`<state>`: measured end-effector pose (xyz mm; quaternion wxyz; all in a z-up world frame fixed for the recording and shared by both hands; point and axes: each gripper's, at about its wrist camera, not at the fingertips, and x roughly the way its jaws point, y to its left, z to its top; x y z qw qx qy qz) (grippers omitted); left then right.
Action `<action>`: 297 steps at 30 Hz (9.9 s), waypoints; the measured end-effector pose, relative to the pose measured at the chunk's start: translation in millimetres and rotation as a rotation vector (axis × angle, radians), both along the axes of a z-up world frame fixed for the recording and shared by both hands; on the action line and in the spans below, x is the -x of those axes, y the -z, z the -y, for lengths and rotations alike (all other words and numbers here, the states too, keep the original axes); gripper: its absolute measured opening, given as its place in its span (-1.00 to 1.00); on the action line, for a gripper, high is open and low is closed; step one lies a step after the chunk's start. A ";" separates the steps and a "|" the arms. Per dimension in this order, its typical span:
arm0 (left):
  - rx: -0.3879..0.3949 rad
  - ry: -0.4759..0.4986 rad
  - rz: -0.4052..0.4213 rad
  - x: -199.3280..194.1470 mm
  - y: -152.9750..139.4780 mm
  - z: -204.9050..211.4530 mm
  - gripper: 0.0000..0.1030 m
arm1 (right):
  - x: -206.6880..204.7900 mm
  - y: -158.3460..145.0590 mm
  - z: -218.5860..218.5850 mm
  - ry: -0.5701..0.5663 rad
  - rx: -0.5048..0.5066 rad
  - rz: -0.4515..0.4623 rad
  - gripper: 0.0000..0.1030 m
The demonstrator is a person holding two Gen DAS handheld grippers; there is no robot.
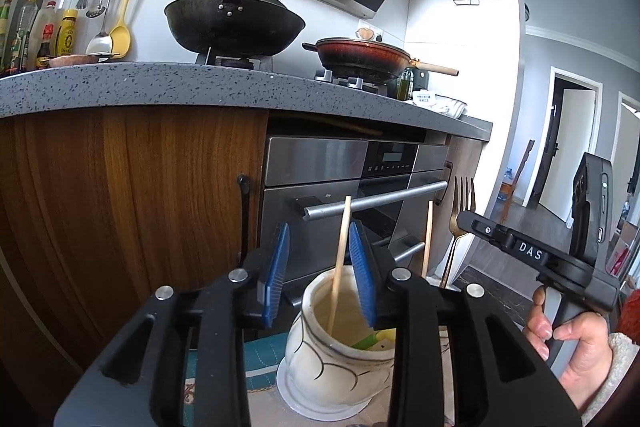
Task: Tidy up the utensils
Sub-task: 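Insert the chopstick into the large cup while the right tool inserts the gold fork, then open both tools and withdraw them from the holder, then grasp the silver fork with the right tool and lift it, then grasp a wooden chopstick with the left tool while the right tool holds the silver fork raised, then insert the chopstick into the large cup while the right tool inserts the fork into the small cup, then open both tools and withdraw them from the holder, then grasp the green-handled yellow spatula with the right tool and lift it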
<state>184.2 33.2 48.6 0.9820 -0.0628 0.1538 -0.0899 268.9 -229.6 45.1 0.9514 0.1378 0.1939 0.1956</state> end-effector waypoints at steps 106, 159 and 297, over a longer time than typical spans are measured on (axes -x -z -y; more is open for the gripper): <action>-0.097 0.239 -0.574 89.7 116.0 121.6 -0.24 | 165.6 47.4 47.0 -0.168 0.120 -0.212 -0.88; 0.128 0.040 0.077 11.7 -45.0 31.0 -0.89 | 69.0 -40.7 3.5 -0.089 0.047 0.107 -0.89; 0.088 -0.080 -0.280 113.3 73.6 -47.5 0.89 | 141.1 129.4 -121.9 -0.251 0.510 -0.427 -0.76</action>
